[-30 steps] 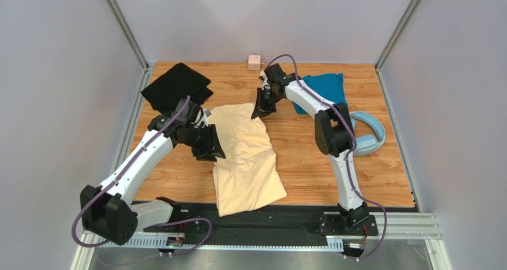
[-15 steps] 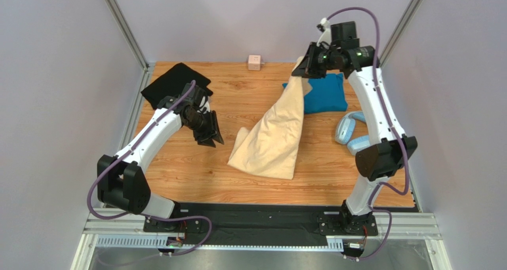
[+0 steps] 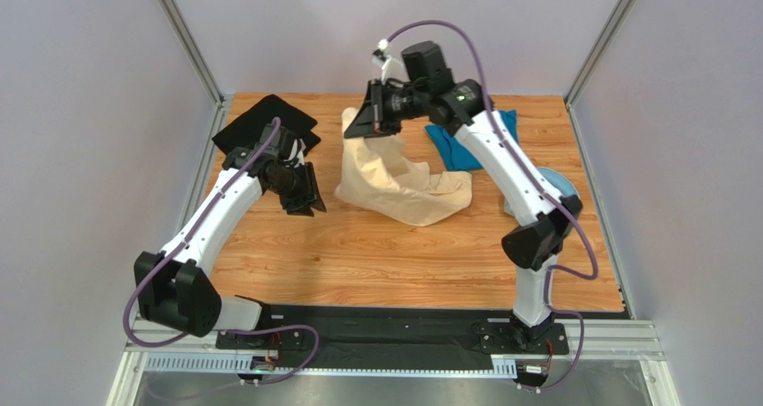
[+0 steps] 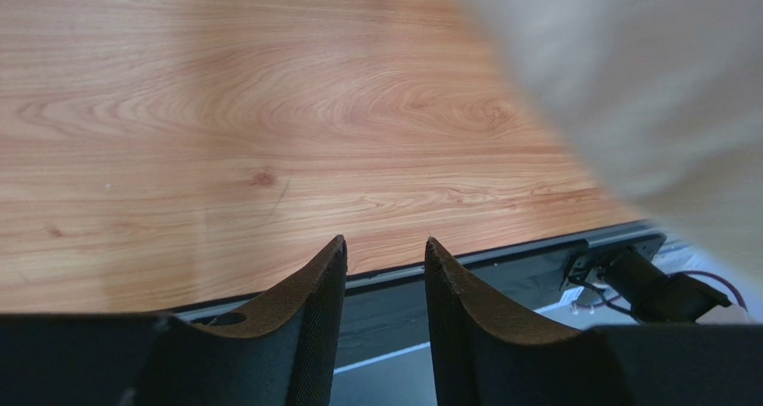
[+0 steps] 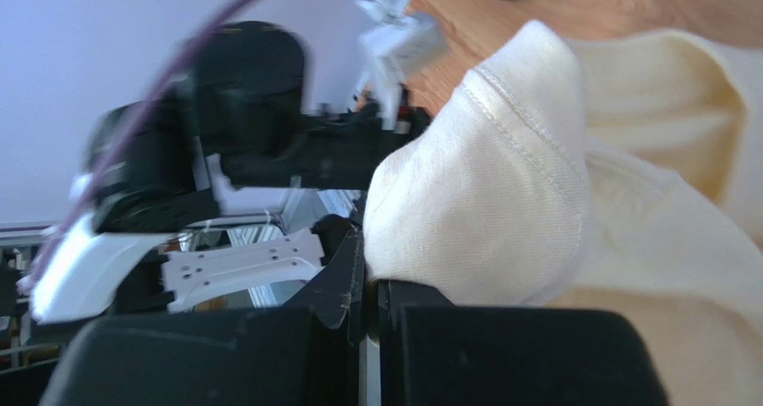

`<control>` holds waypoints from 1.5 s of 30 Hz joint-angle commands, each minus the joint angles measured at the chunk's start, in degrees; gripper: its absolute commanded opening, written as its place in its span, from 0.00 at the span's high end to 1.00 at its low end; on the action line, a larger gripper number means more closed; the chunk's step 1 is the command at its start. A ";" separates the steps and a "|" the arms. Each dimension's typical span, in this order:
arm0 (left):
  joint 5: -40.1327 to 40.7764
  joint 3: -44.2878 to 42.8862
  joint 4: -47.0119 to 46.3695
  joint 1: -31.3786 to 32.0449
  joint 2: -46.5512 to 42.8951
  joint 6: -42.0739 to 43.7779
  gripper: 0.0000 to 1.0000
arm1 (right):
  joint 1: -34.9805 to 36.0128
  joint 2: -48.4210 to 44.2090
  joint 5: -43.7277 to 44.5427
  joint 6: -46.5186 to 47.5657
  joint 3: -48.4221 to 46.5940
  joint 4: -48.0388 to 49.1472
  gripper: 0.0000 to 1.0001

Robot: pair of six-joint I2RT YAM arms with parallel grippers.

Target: Fold and stack the t-shirts

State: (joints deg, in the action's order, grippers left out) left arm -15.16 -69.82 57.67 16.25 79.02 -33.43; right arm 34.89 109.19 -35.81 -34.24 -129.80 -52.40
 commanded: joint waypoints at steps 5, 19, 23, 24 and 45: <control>4.34 5.04 6.40 -8.50 -13.36 0.30 0.55 | 8.43 23.51 11.03 7.86 -5.81 -16.47 0.96; 3.22 7.95 5.01 -11.59 -14.08 0.38 0.55 | 10.90 13.69 3.30 10.78 12.11 -16.07 0.62; 1.19 6.89 3.42 -11.59 -11.53 0.64 0.55 | 8.09 9.83 0.92 8.40 8.69 -18.08 0.52; 0.92 6.20 3.33 -11.59 -11.00 0.91 0.55 | 7.30 9.12 0.83 8.14 7.99 -18.43 0.52; -7.79 -0.22 -8.01 -11.50 10.52 4.43 0.53 | -0.18 10.17 12.08 15.17 23.89 -20.90 0.46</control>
State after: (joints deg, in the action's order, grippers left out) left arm -22.50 -66.74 51.81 5.04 87.42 -31.03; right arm 34.46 119.96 -25.15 -20.43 -105.32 -72.79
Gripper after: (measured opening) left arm 0.466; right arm 0.535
